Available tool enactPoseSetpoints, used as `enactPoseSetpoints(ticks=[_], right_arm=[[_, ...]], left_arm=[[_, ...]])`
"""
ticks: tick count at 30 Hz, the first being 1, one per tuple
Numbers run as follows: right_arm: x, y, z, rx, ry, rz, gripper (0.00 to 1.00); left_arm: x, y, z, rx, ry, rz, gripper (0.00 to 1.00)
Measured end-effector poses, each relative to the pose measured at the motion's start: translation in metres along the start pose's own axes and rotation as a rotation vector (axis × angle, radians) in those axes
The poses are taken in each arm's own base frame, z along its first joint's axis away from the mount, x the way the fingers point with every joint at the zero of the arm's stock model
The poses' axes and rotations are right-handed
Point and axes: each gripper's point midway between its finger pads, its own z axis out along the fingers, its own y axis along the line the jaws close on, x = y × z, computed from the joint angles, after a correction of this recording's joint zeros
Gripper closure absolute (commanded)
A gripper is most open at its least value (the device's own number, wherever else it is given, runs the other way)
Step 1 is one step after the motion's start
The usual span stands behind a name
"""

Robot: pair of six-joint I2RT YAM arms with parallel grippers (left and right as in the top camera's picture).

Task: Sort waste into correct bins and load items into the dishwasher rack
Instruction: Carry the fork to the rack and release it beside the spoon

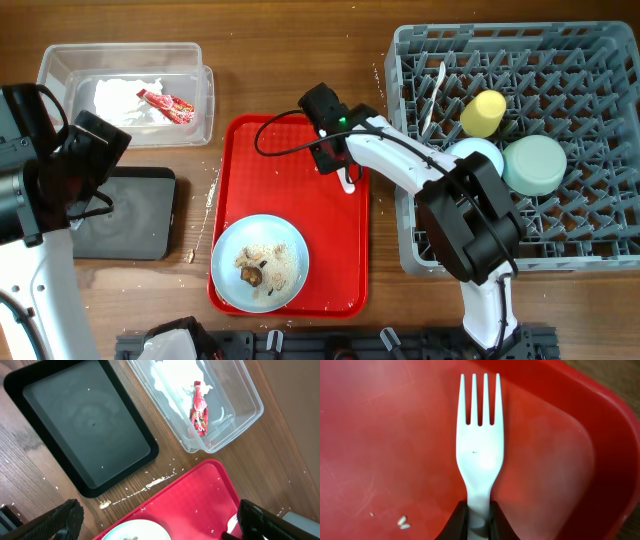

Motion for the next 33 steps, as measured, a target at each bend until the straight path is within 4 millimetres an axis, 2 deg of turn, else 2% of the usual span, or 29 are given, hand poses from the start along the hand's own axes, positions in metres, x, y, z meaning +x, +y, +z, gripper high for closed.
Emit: enactPoseSetpoints(ticks=[2, 4, 6, 9, 11, 12, 14, 15, 16, 19, 22, 26, 28, 33], right_arm=[[0.003, -0.007, -0.003, 0.016, 0.026, 0.007, 0.96], [-0.004, -0.021, -0.013, 0.028, 0.017, 0.034, 0.96], [-0.023, -0.045, -0.04, 0.038, -0.046, 0.089, 0.96], [-0.057, -0.098, -0.103, 0.058, -0.215, 0.199, 0.96], [-0.066, -0.158, -0.155, 0.1, -0.337, 0.292, 0.96], [-0.066, -0.18, -0.17, 0.117, -0.368, 0.319, 0.96], [-0.059, -0.215, -0.181, 0.139, -0.389, 0.353, 0.96], [-0.053, -0.231, -0.18, 0.144, -0.381, 0.364, 0.96], [-0.05, -0.239, -0.176, 0.146, -0.37, 0.367, 0.96], [-0.045, -0.249, -0.162, 0.139, -0.338, 0.371, 0.92], [-0.039, -0.252, -0.135, 0.125, -0.275, 0.371, 0.82], [-0.032, -0.246, -0.105, 0.094, -0.205, 0.365, 0.56], [-0.031, -0.245, -0.104, 0.088, -0.2, 0.371, 0.45], [-0.023, -0.242, -0.105, 0.079, -0.169, 0.405, 0.41]], left_arm=[[0.0, 0.0, 0.0, 0.0, 0.0, 0.0, 0.0], [0.0, 0.0, 0.0, 0.0, 0.0, 0.0, 0.0], [0.0, 0.0, 0.0, 0.0, 0.0, 0.0, 0.0], [0.0, 0.0, 0.0, 0.0, 0.0, 0.0, 0.0], [0.0, 0.0, 0.0, 0.0, 0.0, 0.0, 0.0], [0.0, 0.0, 0.0, 0.0, 0.0, 0.0, 0.0], [0.0, 0.0, 0.0, 0.0, 0.0, 0.0, 0.0], [0.0, 0.0, 0.0, 0.0, 0.0, 0.0, 0.0], [0.0, 0.0, 0.0, 0.0, 0.0, 0.0, 0.0], [0.0, 0.0, 0.0, 0.0, 0.0, 0.0, 0.0], [0.0, 0.0, 0.0, 0.0, 0.0, 0.0, 0.0], [0.0, 0.0, 0.0, 0.0, 0.0, 0.0, 0.0], [0.0, 0.0, 0.0, 0.0, 0.0, 0.0, 0.0], [0.0, 0.0, 0.0, 0.0, 0.0, 0.0, 0.0]])
